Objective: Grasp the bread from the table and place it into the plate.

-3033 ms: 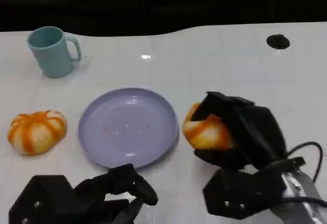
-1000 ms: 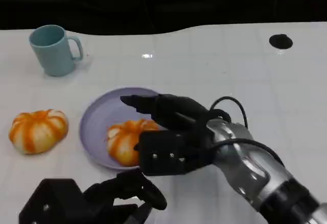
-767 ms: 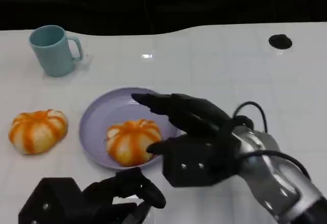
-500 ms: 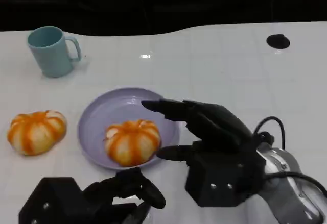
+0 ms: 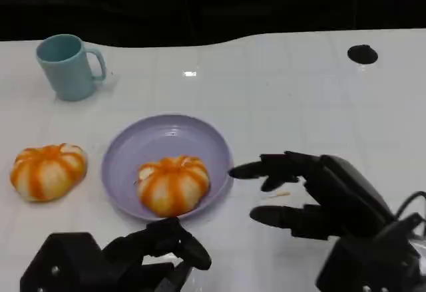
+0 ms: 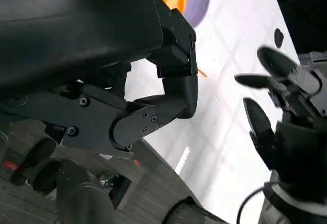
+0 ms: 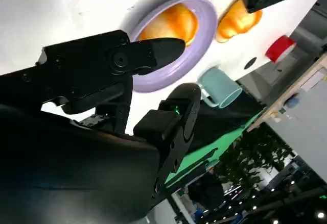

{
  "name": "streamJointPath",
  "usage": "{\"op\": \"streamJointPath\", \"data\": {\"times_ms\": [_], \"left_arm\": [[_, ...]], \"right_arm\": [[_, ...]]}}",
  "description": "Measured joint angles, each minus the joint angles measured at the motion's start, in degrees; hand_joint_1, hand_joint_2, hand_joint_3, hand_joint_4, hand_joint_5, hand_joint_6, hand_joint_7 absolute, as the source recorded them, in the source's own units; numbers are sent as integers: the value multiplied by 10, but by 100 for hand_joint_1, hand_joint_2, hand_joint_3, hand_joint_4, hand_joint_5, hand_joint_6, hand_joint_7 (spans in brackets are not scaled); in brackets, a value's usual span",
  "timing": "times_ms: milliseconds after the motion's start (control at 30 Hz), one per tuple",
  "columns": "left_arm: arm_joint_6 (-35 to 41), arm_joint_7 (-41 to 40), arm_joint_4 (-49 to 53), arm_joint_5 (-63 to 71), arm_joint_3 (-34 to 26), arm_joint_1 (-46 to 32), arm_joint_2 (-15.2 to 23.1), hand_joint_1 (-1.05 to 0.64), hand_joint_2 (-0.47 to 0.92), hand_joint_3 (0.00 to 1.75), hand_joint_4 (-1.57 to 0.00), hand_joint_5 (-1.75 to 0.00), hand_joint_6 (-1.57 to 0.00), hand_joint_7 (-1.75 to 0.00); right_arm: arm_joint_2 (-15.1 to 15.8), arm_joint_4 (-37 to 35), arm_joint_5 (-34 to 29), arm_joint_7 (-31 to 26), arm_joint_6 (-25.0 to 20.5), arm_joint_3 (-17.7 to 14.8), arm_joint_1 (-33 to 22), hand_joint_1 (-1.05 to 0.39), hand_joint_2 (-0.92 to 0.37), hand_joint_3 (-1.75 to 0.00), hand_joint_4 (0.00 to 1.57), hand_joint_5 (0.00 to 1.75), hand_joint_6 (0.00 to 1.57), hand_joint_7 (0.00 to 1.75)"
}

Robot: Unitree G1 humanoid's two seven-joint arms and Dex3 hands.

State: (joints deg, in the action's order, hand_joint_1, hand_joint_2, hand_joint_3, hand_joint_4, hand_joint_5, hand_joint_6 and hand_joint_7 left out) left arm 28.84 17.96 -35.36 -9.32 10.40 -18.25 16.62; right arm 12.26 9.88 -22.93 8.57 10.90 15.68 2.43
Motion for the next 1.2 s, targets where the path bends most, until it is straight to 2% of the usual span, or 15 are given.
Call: {"op": "streamJointPath", "data": {"times_ms": [133,200,233,267,333,400,467,667,867,1200], "left_arm": [[1,0,0,0,-2,0,2,-39,88,65,-67,-175,-48,-161],[1,0,0,0,-3,1,3,-39,89,63,-65,-175,-47,-160],[2,0,0,0,-4,1,4,-39,89,62,-65,-175,-47,-159],[4,0,0,-1,-5,2,4,-40,89,62,-65,-175,-47,-159],[7,0,0,-1,-6,4,4,-40,90,61,-65,-175,-47,-159],[7,0,0,-1,-6,4,4,-41,91,60,-65,-175,-48,-158],[7,0,0,-2,-6,5,4,-41,91,59,-66,-175,-49,-158],[-1,5,5,-2,-7,5,5,-41,92,56,-67,-175,-50,-158],[-5,6,8,-1,-9,5,7,-41,92,56,-67,-175,-50,-158],[-13,6,22,0,-13,7,8,-40,92,57,-66,-175,-49,-158]], "right_arm": [[23,24,-3,-3,17,-21,-33,-28,-84,-15,64,120,73,72],[32,36,-3,-4,22,-35,-48,-23,-80,-23,70,121,78,75],[37,41,-3,-5,25,-40,-54,-21,-70,-41,72,122,80,77],[39,44,-3,-7,29,-45,-60,-17,-56,-67,75,125,82,81],[42,48,-4,-10,33,-56,-73,-11,-44,-94,80,139,88,85],[46,58,-5,-14,35,-63,-87,-4,-38,-111,86,160,94,91],[48,68,-6,-16,38,-75,-105,-1,-35,-120,90,166,97,99],[52,68,-10,-38,48,-92,-137,1,-30,-131,92,169,90,121],[52,55,-29,-58,61,-98,-144,2,-27,-136,91,169,90,121],[52,17,-62,-75,64,-97,-144,1,-25,-133,94,172,94,123]]}}
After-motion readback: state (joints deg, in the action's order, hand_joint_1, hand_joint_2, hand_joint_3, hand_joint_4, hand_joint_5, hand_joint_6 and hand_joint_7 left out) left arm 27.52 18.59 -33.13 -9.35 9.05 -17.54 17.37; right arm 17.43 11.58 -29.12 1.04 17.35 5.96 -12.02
